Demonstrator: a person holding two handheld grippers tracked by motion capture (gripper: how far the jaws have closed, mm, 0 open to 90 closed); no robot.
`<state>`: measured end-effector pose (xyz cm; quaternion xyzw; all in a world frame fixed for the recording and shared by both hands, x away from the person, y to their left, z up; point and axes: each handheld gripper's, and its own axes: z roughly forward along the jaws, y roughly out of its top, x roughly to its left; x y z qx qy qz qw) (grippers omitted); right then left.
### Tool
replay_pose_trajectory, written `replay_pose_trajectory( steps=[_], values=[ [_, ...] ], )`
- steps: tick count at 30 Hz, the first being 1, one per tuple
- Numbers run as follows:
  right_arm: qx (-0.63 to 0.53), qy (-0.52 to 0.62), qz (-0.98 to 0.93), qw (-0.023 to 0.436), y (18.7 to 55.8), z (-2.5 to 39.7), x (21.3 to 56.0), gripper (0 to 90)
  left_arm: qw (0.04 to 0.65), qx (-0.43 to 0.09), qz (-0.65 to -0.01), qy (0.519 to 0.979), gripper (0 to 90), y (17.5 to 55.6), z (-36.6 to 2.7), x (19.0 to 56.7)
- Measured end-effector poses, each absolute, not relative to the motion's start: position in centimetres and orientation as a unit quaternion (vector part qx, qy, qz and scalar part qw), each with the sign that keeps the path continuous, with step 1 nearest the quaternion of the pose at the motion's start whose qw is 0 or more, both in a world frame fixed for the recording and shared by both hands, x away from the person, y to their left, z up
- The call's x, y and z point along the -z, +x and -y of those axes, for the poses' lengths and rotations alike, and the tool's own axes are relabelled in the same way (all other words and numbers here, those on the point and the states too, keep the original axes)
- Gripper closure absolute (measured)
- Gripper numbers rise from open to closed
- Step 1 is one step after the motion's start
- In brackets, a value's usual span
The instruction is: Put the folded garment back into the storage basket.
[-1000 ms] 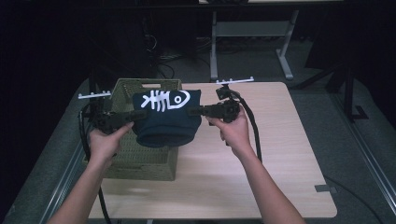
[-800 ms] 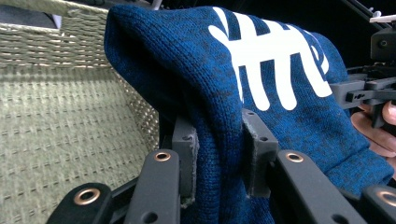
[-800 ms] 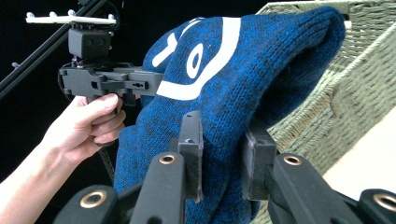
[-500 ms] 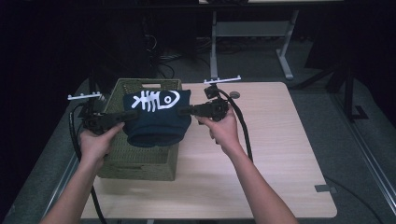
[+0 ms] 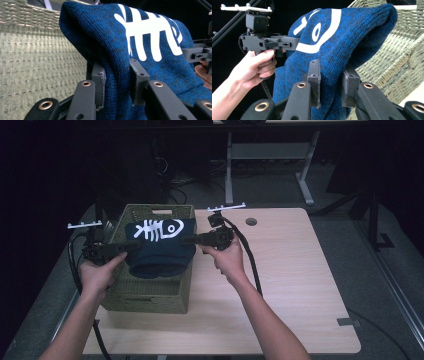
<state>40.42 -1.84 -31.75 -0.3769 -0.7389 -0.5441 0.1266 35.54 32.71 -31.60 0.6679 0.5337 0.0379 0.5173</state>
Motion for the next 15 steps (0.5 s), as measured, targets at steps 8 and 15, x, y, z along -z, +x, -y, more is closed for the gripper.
replay_pose_trajectory(
  steps=[8,15],
  values=[
    [0.540,-0.380,0.740,0.125,40.9,0.1,32.5,73.1,0.508,-0.047,-0.552,0.660,69.7,35.8,-34.1,32.1],
    [0.537,-0.382,0.742,0.121,41.2,-1.2,33.0,72.9,0.502,-0.055,-0.565,0.653,69.4,35.9,-34.9,32.4]
  ],
)
